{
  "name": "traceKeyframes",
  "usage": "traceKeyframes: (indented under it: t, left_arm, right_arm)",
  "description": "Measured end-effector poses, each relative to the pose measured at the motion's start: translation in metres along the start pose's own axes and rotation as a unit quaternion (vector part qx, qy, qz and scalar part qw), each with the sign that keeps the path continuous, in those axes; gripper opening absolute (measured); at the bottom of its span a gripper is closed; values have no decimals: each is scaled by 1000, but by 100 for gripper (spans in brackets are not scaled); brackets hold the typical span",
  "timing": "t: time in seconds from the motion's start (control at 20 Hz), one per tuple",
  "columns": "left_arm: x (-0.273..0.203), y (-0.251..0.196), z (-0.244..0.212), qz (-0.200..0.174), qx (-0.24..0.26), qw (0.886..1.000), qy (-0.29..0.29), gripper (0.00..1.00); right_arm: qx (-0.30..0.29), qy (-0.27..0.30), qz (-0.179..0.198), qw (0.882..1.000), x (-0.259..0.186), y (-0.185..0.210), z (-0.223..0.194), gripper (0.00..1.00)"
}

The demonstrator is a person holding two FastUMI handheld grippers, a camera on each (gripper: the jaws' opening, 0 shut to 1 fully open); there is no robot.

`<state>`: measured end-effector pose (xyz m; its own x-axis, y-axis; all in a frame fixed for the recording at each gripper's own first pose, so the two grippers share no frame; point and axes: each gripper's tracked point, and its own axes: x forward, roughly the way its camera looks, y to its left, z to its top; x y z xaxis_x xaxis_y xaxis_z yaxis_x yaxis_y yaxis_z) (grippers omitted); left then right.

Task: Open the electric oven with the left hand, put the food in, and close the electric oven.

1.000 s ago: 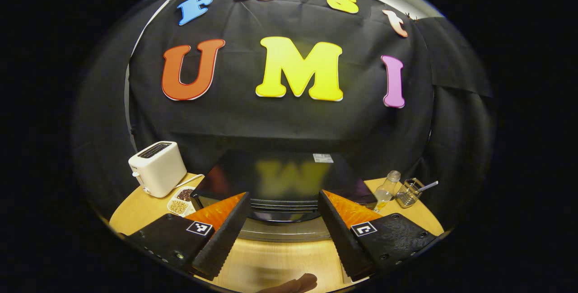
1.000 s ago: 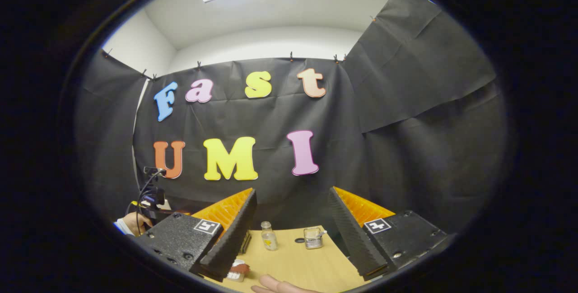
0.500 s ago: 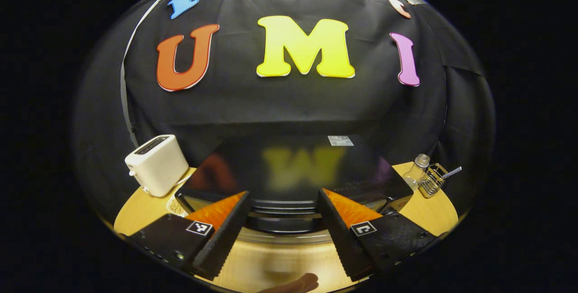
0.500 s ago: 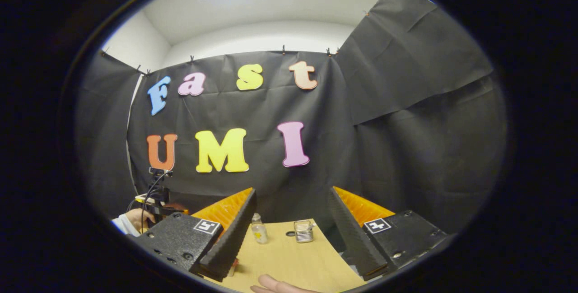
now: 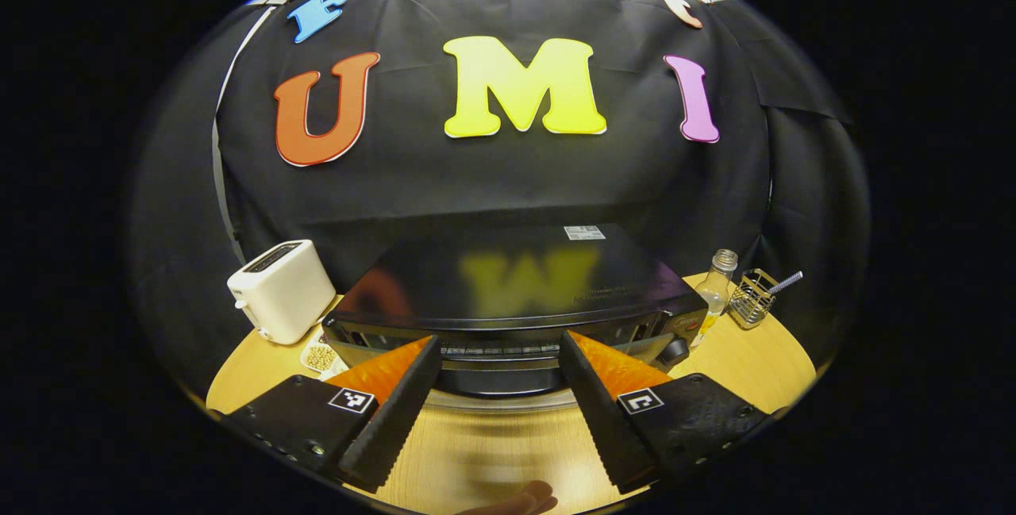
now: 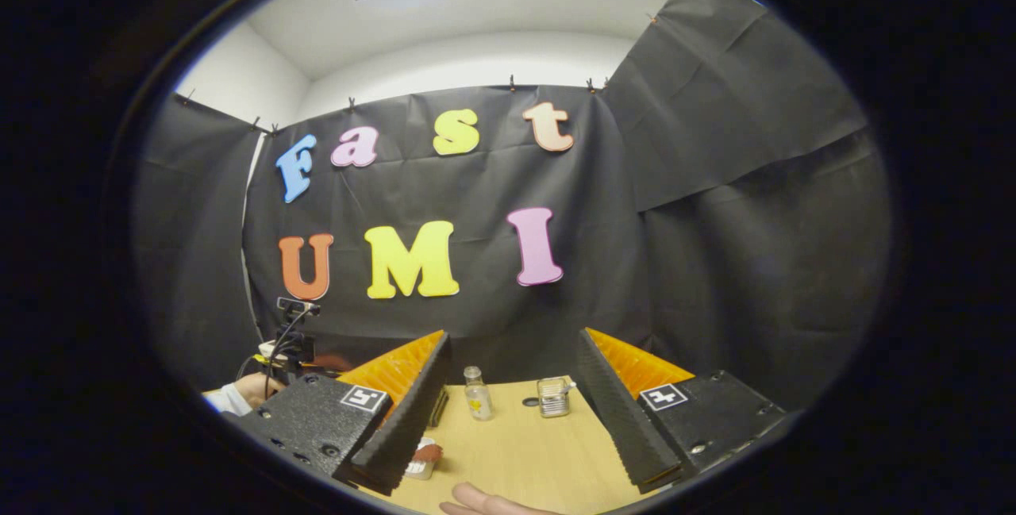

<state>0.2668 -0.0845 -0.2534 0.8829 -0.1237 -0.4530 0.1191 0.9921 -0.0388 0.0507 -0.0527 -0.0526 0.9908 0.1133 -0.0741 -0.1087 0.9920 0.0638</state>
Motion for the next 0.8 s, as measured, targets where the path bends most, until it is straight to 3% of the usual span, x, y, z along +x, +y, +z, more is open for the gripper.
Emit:
traceKeyframes:
  t: [0.1, 0.15, 0.35, 0.4, 0.75, 0.8]
  left_arm:
    - [-9, 0, -6, -5, 2, 1000, 3, 95]
    - [-14, 0, -10, -8, 1, 1000, 4, 95]
    - [-31, -1, -27, -12, -2, 1000, 10, 95]
    - [-35, -2, -33, -12, -1, 1000, 10, 95]
    - [-61, -9, -76, -6, -3, 1000, 9, 93]
    - [-64, -9, -84, -6, -5, 1000, 12, 93]
  right_arm:
    - [-4, 5, 3, 1000, -3, 4, -1, 96]
    - [-5, 6, 6, 1000, -6, 8, 0, 100]
    - [-15, 2, 12, 1000, -16, 17, 6, 96]
    - [-17, 0, 13, 1000, -18, 19, 7, 100]
    - [-32, -15, 16, 999, -29, 32, 24, 100]
    - [-34, -16, 15, 999, -31, 33, 24, 96]
